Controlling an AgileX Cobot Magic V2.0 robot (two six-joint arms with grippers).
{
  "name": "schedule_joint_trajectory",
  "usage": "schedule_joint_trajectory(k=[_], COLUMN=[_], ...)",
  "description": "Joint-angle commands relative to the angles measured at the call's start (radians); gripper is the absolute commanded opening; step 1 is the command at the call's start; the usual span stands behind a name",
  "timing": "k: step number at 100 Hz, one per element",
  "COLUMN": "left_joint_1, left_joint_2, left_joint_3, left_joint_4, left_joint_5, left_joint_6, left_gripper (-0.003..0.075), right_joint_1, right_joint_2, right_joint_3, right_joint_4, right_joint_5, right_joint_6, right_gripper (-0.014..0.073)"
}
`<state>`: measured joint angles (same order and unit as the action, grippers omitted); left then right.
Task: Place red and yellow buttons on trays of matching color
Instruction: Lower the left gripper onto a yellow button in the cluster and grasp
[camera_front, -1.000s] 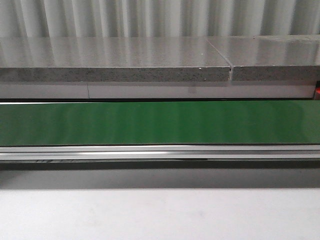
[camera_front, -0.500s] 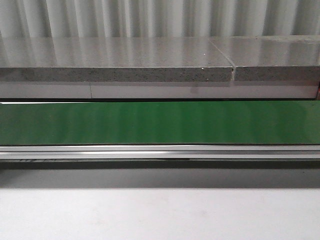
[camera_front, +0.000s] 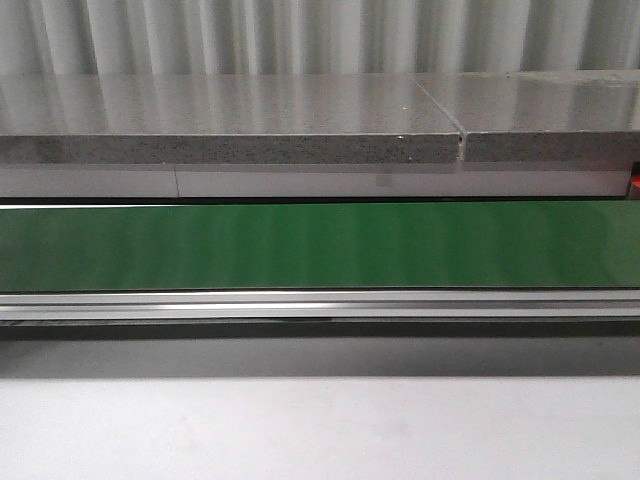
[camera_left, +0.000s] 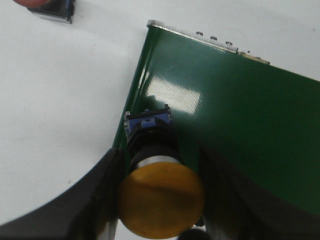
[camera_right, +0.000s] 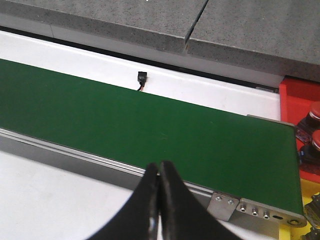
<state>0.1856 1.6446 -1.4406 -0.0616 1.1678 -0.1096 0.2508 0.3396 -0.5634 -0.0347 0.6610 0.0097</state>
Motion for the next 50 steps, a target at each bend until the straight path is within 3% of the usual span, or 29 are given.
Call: schedule_joint_trajectory(k=[1, 50], left_joint_1=[-0.02, -0.035], left_joint_2=[-0.046, 0.036], left_joint_3=[-0.002, 0.015], left_joint_4=[-0.014, -0.014], left_joint_5=[-0.035, -0.007], left_joint_6=[0.001, 0.001], left_gripper=[0.0135, 0.0141], right_joint_1=[0.001, 0.001], right_joint_2=[0.009, 0.009], right_joint_3=[-0.027, -0.027], right_joint_4=[-0.011, -0.011], right_joint_5=[-0.068, -0.068], right_joint_6=[-0.01, -0.01], right_gripper=[-0.0067, -0.0067])
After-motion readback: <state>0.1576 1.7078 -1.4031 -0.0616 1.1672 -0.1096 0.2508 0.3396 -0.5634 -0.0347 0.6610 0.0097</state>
